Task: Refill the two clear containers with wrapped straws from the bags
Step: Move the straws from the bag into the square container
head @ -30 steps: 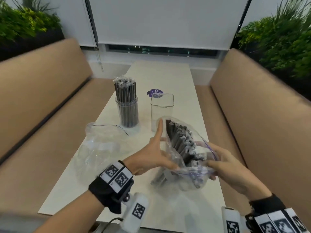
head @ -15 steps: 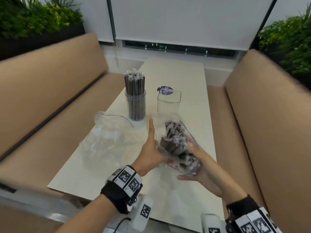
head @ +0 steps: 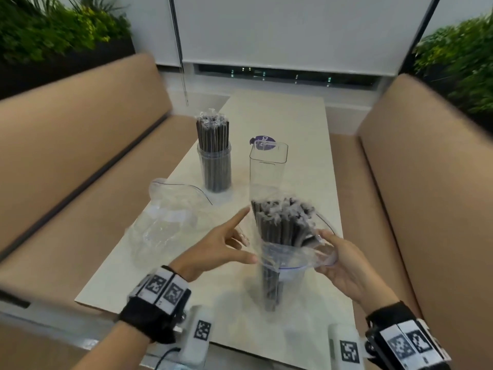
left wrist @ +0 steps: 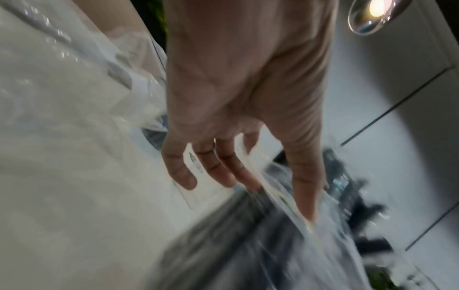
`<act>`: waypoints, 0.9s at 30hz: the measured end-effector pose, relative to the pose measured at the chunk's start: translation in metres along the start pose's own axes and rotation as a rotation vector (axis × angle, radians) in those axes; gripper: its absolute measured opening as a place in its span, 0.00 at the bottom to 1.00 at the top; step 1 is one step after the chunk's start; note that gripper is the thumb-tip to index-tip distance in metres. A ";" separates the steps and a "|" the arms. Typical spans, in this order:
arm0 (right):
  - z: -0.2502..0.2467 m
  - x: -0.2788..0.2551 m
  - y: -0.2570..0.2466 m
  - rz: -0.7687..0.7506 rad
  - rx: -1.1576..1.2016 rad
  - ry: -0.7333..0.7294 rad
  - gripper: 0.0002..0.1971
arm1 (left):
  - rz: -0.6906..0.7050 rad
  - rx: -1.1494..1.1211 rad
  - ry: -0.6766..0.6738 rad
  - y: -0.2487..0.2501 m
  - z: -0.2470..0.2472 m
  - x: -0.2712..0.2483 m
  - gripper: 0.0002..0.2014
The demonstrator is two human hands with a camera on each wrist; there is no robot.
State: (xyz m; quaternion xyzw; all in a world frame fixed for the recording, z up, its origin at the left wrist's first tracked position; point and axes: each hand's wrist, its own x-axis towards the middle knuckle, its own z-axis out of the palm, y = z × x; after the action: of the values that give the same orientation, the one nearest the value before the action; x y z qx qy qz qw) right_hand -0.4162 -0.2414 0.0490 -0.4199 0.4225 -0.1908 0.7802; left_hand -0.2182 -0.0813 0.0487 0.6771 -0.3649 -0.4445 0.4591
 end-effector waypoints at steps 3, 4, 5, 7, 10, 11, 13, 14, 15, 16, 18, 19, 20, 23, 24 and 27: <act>-0.002 0.000 -0.001 0.002 -0.119 -0.054 0.15 | 0.037 0.012 -0.032 0.010 -0.011 0.008 0.43; 0.001 0.000 -0.001 -0.024 -0.171 -0.118 0.14 | 0.057 -0.026 -0.039 0.013 -0.010 0.012 0.43; 0.005 -0.001 -0.002 -0.071 -0.233 -0.173 0.14 | 0.085 -0.069 -0.056 0.017 -0.008 0.015 0.43; 0.014 -0.002 -0.007 -0.164 -0.328 -0.193 0.16 | 0.143 -0.105 -0.100 0.024 -0.003 0.021 0.42; 0.023 0.007 -0.018 -0.227 -0.273 -0.184 0.21 | 0.192 -0.044 -0.107 0.036 -0.001 0.028 0.46; 0.024 0.013 -0.020 -0.236 -0.246 -0.170 0.22 | 0.203 -0.002 -0.084 0.036 -0.001 0.031 0.49; 0.027 0.025 -0.019 -0.278 -0.188 -0.126 0.17 | 0.201 0.094 -0.023 0.030 -0.003 0.036 0.53; 0.029 0.031 -0.016 -0.294 -0.184 -0.097 0.13 | 0.187 0.134 0.003 0.024 -0.003 0.039 0.54; 0.029 0.037 -0.012 -0.291 -0.197 -0.066 0.11 | 0.162 0.160 0.021 0.016 -0.003 0.040 0.55; 0.028 0.044 -0.007 -0.266 -0.203 -0.030 0.10 | 0.137 0.152 0.035 0.010 -0.003 0.041 0.56; 0.025 0.054 0.005 -0.232 -0.176 -0.041 0.14 | 0.073 0.071 0.065 -0.005 -0.005 0.041 0.60; 0.023 0.057 0.009 -0.215 -0.170 -0.066 0.17 | 0.037 0.031 0.081 -0.010 -0.006 0.041 0.63; 0.021 0.058 0.013 -0.177 -0.176 -0.090 0.19 | 0.010 0.004 0.093 -0.017 -0.008 0.043 0.66; 0.027 0.051 0.021 -0.114 -0.190 -0.268 0.24 | 0.018 -0.081 0.057 -0.030 -0.009 0.053 0.74; 0.035 0.048 0.018 -0.143 -0.165 -0.306 0.24 | 0.062 -0.122 0.047 -0.032 -0.008 0.058 0.74; 0.057 0.053 0.006 -0.303 -0.137 -0.245 0.19 | 0.182 -0.133 0.139 -0.030 -0.003 0.067 0.70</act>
State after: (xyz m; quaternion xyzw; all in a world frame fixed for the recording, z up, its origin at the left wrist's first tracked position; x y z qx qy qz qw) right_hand -0.3396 -0.2447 0.0339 -0.5508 0.2684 -0.2242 0.7578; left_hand -0.1900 -0.1317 0.0027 0.6383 -0.3619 -0.3761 0.5658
